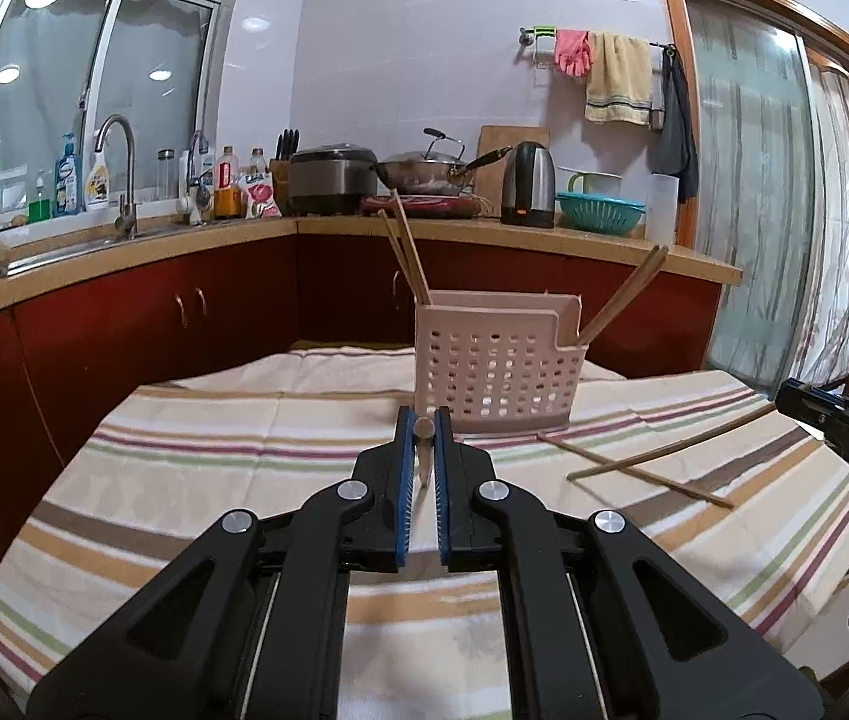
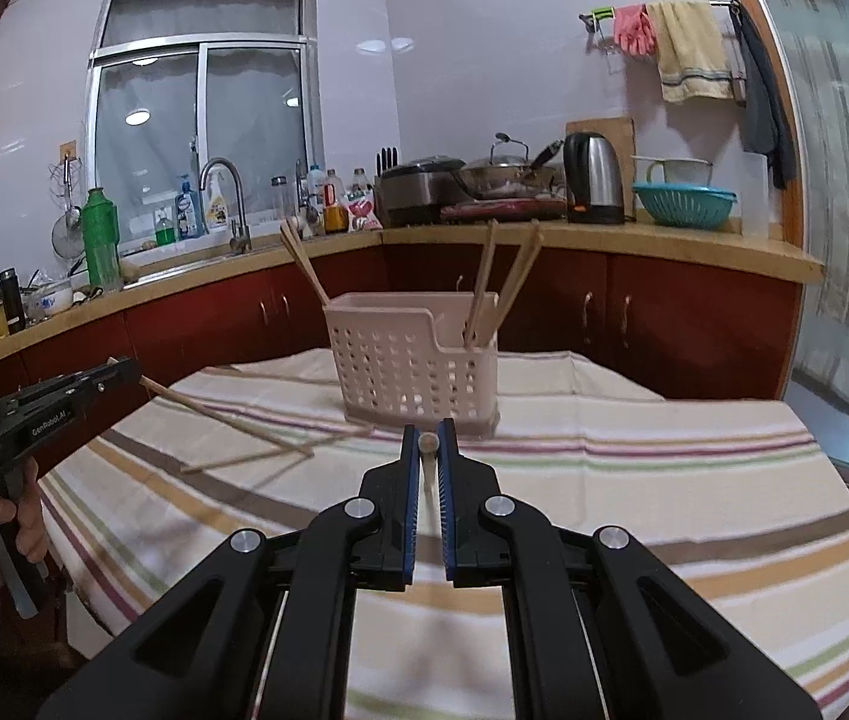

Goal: Organize utensils
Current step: 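Lift both held chopsticks upright and carry them over the plastic holder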

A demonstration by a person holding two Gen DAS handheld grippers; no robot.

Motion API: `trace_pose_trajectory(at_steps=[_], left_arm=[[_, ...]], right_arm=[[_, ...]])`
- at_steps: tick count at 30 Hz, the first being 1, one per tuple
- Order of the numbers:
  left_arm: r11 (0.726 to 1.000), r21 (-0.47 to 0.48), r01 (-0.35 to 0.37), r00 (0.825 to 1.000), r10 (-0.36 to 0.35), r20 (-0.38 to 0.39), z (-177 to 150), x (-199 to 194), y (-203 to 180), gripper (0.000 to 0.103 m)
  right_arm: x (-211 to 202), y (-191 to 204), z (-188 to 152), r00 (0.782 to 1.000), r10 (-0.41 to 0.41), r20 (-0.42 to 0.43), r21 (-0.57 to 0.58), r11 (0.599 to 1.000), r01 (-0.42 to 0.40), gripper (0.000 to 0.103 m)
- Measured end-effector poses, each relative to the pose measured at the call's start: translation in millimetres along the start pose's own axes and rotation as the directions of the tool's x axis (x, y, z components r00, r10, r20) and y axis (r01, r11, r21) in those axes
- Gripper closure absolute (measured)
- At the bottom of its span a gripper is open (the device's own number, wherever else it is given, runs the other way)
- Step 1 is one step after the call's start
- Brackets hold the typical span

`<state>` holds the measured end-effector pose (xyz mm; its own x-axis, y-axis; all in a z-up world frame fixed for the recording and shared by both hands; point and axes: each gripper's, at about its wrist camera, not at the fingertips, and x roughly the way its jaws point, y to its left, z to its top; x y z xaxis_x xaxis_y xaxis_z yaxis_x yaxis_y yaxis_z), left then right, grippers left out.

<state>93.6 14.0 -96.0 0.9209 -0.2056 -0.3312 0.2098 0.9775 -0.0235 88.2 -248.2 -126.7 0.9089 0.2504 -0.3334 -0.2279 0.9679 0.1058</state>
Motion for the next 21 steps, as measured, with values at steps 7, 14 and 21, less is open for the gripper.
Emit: trace_pose_trajectory(at_steps=[7,14,21], left_arm=[[1.000,0.023,0.009,1.000,-0.010,0.011,21,17,-2,0.096],[1.000,0.023,0.019,0.999,-0.019,0.028,37,31,0,0.096],[0.999,0.020,0.025,0.999,-0.026,0.044,50,45,4,0.096]], right_arm=[[20,5,20,1.000,0.017,0.013,-0.012,1.000,-0.017,0.096],[37,9,32,0.999,0.032,0.029,-0.013,0.999,-0.031,0.096],[51,11,45,0.998,0.036,0.054,-0.018,0.999,-0.035,0.096]])
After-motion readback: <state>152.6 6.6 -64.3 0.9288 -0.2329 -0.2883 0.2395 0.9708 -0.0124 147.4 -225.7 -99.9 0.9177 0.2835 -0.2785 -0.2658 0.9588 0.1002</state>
